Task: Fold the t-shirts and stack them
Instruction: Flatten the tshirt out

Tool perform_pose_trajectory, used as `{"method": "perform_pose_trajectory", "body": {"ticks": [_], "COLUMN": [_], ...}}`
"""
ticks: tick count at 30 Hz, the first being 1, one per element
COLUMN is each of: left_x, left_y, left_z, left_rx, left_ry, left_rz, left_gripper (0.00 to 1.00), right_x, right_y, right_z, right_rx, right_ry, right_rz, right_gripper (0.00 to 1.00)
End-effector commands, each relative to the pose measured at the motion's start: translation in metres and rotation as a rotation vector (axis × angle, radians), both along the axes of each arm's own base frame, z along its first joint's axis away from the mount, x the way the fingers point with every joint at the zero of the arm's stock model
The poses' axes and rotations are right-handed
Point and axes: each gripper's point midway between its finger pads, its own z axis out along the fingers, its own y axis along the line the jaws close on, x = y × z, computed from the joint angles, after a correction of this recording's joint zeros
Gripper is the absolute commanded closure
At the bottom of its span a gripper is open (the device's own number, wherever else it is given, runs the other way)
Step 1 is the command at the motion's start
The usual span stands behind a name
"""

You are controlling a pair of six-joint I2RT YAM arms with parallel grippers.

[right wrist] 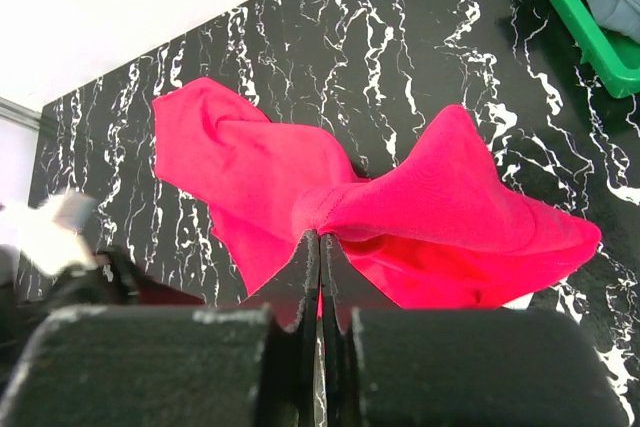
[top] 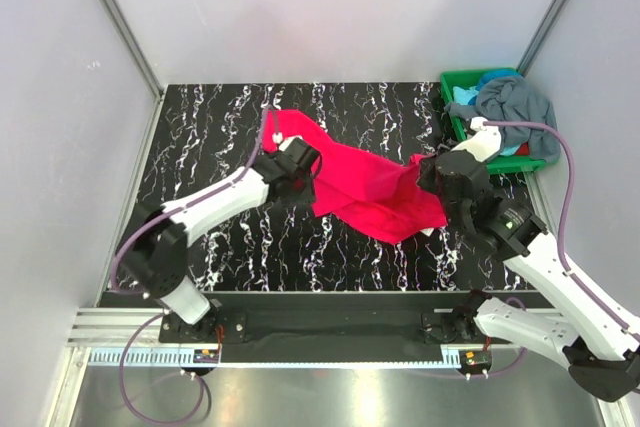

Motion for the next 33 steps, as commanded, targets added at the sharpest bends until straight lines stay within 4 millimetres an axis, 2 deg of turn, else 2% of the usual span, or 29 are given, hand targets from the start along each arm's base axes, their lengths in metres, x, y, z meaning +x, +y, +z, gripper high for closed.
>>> {"method": "perform_pose_trajectory", "body": {"ticks": [1, 3, 5, 10, 14, 21, 23, 26, 27, 28, 30, 32, 33], "left_x": [0.014, 0.021, 0.025, 0.022, 0.021, 0.027, 0.026, 0.023, 0.022, 0.018, 0.014, 0.013, 0.019], "left_y": [-0.009, -0.026, -0.035, -0.034, -0.036, -0.041, -0.04, -0.039, -0.038, -0.035, -0.03, -0.017, -0.002], "left_z": [-0.014, -0.015, -0.022, -0.054, -0.071, -0.086, -0.089, -0.093, -0.092, -0.089, -0.078, -0.031, -0.007], "left_rx": [-0.039, -0.117, -0.113, -0.069, -0.049, -0.009, -0.003, 0.008, 0.008, 0.007, 0.006, 0.011, 0.054], "left_ry": [-0.02, -0.029, -0.024, 0.04, 0.075, 0.077, 0.081, 0.09, 0.093, 0.092, 0.083, 0.029, -0.034], "left_rz": [0.114, 0.106, 0.097, 0.122, 0.127, 0.131, 0.132, 0.123, 0.122, 0.12, 0.111, 0.108, 0.111], "left_gripper": [0.63, 0.62, 0.62, 0.62, 0.61, 0.62, 0.64, 0.83, 0.96, 1.0, 1.0, 1.0, 1.0], "right_x": [-0.001, -0.001, -0.002, -0.005, -0.007, -0.008, -0.009, -0.01, -0.01, -0.01, -0.009, -0.007, -0.008], "right_y": [-0.001, -0.001, -0.002, -0.006, -0.01, -0.011, -0.011, -0.013, -0.014, -0.015, -0.018, -0.021, -0.029], "right_z": [0.012, 0.009, 0.008, 0.011, 0.011, 0.008, 0.007, 0.009, 0.008, 0.008, 0.006, 0.006, 0.001], "right_rx": [0.054, 0.047, 0.042, 0.041, 0.042, 0.041, 0.043, 0.045, 0.042, 0.043, 0.03, 0.01, -0.024], "right_ry": [-0.044, -0.042, -0.043, -0.058, -0.063, -0.061, -0.061, -0.065, -0.066, -0.067, -0.065, -0.059, -0.027], "right_rz": [-0.003, -0.002, 0.0, -0.003, -0.014, -0.012, -0.012, -0.015, -0.019, -0.022, -0.04, -0.059, -0.089], "right_gripper": [1.0, 1.0, 1.0, 1.0, 1.0, 1.0, 1.0, 1.0, 1.0, 1.0, 1.0, 1.0, 1.0]}}
